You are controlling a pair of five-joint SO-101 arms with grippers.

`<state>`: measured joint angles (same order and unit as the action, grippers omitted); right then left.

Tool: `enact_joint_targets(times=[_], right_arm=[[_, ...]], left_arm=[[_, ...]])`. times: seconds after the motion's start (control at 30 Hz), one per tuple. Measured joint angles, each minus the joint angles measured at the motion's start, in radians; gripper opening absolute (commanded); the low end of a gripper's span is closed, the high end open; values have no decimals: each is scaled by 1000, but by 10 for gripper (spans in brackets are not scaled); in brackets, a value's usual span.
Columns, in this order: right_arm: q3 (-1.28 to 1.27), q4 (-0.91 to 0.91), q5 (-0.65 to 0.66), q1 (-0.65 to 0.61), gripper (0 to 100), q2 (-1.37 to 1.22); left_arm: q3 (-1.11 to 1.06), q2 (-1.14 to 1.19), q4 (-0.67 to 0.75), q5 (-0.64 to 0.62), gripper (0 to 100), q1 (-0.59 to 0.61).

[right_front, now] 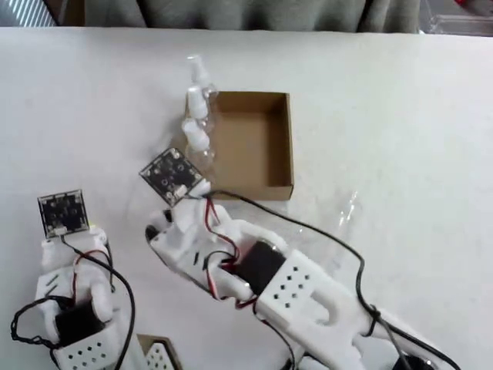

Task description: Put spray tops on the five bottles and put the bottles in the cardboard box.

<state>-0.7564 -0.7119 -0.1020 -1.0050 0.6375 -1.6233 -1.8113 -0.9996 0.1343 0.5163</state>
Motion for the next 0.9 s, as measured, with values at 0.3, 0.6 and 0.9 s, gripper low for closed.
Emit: enact_joint_targets(times=[0.3,0.6,0.9], right_arm=[[-31,241,0,0,250,-219],[-21,133,0,0,294,-176],[69,-269,0,140,238,137]], left_arm=[[0,0,0,-17,24,0],[0,0,0,-17,27,0],[0,0,12,-17,27,0]])
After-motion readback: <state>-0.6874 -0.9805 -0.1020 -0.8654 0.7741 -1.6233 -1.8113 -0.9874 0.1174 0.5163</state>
